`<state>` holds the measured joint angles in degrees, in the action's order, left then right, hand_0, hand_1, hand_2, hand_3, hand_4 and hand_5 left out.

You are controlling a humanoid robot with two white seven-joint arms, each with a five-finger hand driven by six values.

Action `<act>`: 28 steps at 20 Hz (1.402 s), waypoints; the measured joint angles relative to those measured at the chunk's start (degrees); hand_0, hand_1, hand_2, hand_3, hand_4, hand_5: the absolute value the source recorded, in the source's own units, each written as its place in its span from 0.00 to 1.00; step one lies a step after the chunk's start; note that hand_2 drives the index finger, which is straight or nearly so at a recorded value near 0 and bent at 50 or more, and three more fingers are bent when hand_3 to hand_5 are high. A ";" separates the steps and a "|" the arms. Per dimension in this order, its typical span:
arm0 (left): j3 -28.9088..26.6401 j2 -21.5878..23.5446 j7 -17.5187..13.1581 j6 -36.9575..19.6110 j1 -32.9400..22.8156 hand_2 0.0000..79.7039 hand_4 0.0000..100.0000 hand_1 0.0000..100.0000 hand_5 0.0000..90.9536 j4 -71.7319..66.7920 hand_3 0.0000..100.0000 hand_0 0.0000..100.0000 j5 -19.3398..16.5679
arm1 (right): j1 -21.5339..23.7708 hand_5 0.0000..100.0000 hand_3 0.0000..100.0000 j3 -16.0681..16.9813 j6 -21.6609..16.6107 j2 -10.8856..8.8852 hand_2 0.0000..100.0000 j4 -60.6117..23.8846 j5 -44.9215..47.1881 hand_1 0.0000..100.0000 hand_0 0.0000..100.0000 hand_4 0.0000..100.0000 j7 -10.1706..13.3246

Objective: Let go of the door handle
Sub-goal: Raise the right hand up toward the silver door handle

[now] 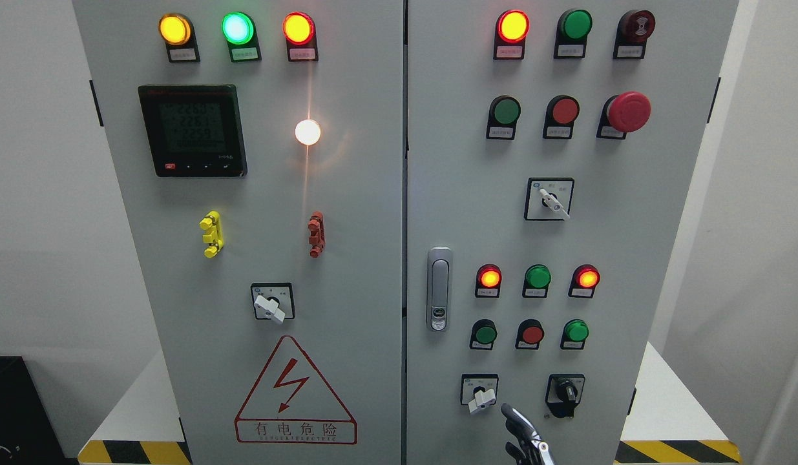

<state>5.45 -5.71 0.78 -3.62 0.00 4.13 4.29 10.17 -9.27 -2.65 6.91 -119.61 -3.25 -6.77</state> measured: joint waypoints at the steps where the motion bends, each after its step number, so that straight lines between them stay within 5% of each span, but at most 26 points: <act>1: 0.00 0.00 0.00 0.00 0.00 0.00 0.00 0.56 0.00 0.00 0.00 0.12 0.00 | 0.00 0.00 0.03 0.00 0.00 0.00 0.00 0.00 0.00 0.00 0.45 0.00 0.00; 16: 0.00 0.00 0.00 0.00 0.00 0.00 0.00 0.56 0.00 -0.01 0.00 0.12 -0.02 | -0.10 0.00 0.03 0.07 0.08 0.02 0.00 0.00 -0.08 0.00 0.44 0.01 -0.08; 22: 0.00 0.00 0.00 0.00 0.00 0.00 0.00 0.56 0.00 -0.01 0.00 0.12 -0.01 | -0.26 0.00 0.05 0.09 0.11 0.02 0.00 0.00 -0.10 0.00 0.44 0.08 0.05; 24: 0.00 0.00 0.00 0.00 0.00 0.00 0.00 0.56 0.00 -0.01 0.00 0.12 -0.02 | -0.31 0.08 0.12 0.09 0.14 0.02 0.00 0.00 -0.17 0.00 0.42 0.16 0.06; 26: 0.00 0.00 0.00 0.01 0.00 0.00 0.00 0.56 0.00 -0.01 0.00 0.12 -0.02 | -0.34 0.24 0.32 0.10 0.14 0.00 0.00 0.00 -0.29 0.12 0.41 0.33 0.06; 28: 0.00 0.00 0.00 0.00 0.00 0.00 0.00 0.56 0.00 -0.01 0.00 0.12 -0.02 | -0.36 0.31 0.38 0.09 0.15 0.00 0.00 0.01 -0.53 0.18 0.44 0.39 0.06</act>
<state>5.45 -5.72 0.78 -3.61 0.00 4.12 4.27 9.81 -9.18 -2.51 6.91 -119.60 -3.78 -6.71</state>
